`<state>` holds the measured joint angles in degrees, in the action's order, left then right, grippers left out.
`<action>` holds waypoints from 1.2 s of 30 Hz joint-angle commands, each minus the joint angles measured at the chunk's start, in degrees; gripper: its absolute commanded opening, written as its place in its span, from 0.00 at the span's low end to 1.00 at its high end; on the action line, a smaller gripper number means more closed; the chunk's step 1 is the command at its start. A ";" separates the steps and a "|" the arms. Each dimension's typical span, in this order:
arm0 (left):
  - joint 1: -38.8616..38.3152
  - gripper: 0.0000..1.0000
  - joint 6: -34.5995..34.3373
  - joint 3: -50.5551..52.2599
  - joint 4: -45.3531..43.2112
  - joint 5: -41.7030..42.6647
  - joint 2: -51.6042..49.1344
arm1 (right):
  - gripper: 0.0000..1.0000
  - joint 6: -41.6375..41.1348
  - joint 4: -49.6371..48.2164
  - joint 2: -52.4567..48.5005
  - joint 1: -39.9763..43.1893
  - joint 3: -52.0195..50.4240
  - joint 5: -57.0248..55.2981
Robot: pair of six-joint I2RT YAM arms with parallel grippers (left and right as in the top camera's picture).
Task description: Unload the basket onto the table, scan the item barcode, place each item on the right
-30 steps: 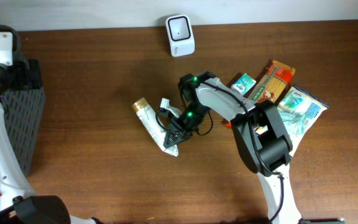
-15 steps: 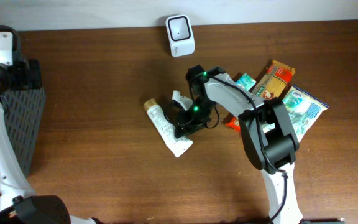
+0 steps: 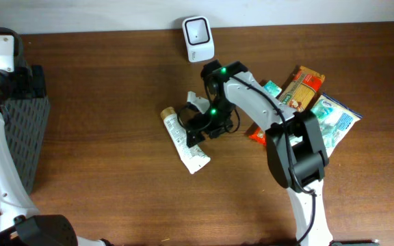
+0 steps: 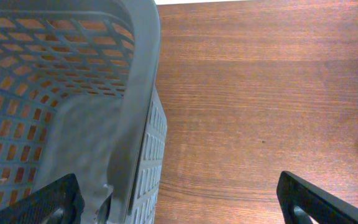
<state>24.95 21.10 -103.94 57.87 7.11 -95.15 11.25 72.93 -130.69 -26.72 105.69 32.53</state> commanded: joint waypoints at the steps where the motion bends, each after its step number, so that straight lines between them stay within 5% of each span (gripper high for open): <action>1: 0.35 0.99 0.90 -0.24 0.04 0.42 0.00 | 0.99 0.46 -3.67 1.64 -2.54 -4.31 -0.04; 10: 0.35 0.99 0.90 -0.24 0.04 0.42 0.00 | 1.00 0.46 -14.23 1.64 -2.58 -14.43 6.99; 25: 0.35 0.99 0.87 -0.24 0.04 0.42 0.00 | 0.97 0.24 -16.41 1.64 -2.58 -17.38 9.27; 30: 0.35 0.99 0.87 -0.24 0.04 0.42 0.00 | 0.89 0.22 -17.53 0.00 -2.58 -17.42 9.29; 31: 0.35 0.99 0.87 -0.24 0.04 0.42 0.00 | 0.85 0.20 -17.70 -0.48 -2.58 -17.42 9.29; 32: 0.35 0.99 0.87 -0.24 0.04 0.42 0.00 | 0.71 -0.46 -17.90 -0.61 -2.58 -17.42 9.27; 34: 0.35 0.99 0.87 -0.24 0.04 0.42 0.00 | 0.25 -1.29 -18.64 -0.61 -2.58 -17.42 9.29; 35: 0.35 0.99 0.87 -0.24 0.04 0.42 0.00 | 0.09 -1.99 -18.99 -0.61 -2.58 -17.42 9.27; 36: 0.35 0.99 0.87 -0.24 0.04 0.42 0.00 | 0.04 -3.10 -19.45 -0.61 -2.58 -17.42 9.25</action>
<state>24.95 21.08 -103.94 57.87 7.09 -95.15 9.80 54.13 -129.86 -29.04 89.21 44.49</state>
